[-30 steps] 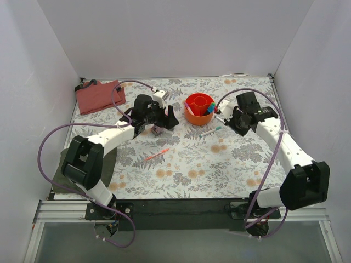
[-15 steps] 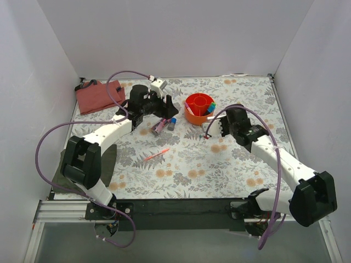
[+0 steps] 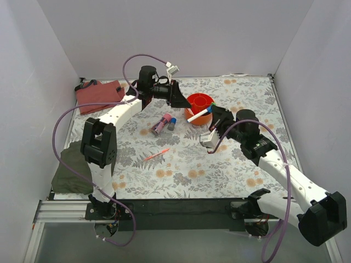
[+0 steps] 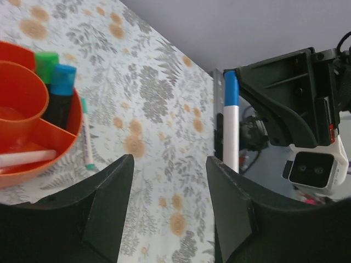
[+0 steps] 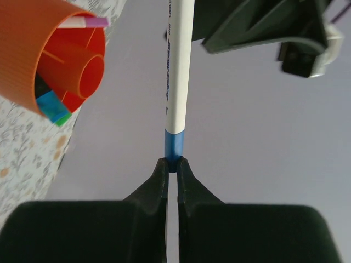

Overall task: Sort the stationery into containers
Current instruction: Pick up the pen from the center of the board.

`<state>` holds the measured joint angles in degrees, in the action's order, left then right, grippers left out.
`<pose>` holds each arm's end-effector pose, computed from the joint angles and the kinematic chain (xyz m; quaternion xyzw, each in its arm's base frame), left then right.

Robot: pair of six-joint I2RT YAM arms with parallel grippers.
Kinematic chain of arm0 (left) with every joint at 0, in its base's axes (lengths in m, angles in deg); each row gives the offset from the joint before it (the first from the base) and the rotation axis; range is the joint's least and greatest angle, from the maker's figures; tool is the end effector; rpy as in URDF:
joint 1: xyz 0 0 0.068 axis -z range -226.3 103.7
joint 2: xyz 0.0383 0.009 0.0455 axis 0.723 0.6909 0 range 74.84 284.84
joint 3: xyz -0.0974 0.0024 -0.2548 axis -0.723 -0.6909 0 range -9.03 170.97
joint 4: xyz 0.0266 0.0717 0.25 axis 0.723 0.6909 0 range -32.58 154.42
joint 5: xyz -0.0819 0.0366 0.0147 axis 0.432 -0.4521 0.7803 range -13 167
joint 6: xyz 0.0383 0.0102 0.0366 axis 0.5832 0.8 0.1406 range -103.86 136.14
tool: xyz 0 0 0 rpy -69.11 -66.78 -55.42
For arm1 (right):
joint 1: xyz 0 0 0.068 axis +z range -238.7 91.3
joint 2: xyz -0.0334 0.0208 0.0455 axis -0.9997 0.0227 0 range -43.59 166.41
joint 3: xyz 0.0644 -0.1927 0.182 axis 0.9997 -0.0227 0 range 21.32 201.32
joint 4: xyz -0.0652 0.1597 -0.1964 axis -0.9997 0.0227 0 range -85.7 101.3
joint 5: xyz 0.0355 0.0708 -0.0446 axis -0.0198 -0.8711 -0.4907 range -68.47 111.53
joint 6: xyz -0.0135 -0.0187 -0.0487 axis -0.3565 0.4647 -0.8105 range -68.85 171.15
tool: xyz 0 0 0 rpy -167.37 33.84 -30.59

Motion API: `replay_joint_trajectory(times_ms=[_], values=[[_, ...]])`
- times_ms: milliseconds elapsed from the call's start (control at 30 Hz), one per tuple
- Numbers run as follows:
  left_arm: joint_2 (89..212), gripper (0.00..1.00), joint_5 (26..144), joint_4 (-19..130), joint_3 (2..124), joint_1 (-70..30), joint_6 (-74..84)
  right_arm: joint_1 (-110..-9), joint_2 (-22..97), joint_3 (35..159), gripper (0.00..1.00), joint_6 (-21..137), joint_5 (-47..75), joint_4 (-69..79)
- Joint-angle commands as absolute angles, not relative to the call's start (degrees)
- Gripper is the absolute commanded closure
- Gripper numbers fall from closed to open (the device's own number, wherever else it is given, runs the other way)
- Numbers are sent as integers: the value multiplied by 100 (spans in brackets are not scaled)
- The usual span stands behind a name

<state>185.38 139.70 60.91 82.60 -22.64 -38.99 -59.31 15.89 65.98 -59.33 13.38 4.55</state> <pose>0.3970 -0.2085 0.3036 0.0861 0.7616 -0.6356 0.0928 0.2097 0.1240 0.3078 -0.7585 0.2310 -0.3515 0.4977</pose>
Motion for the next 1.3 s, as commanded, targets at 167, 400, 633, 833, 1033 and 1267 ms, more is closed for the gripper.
replay_joint_trajectory(times_ms=[167,400,633,833,1033,1267], values=[[18979,47,15663,5523,8501,-2336,-5644,-5882,1354,6465,99,-6794,-150,-63],[19015,51,16102,2929,7904,-2328,-7744,-5873,1529,6676,99,-6873,-186,421],[18980,54,16164,2788,7736,-2266,-7800,-5846,1924,6886,99,-6821,-115,421],[19041,56,16147,3158,7850,-2187,-7474,-5759,2135,6895,99,-6847,-229,175],[19129,58,16112,3246,7886,-2134,-7447,-5653,2329,7054,99,-6812,-308,8],[19208,61,16103,3299,7938,-2055,-7439,-5600,2487,7080,99,-6803,-378,-220]])
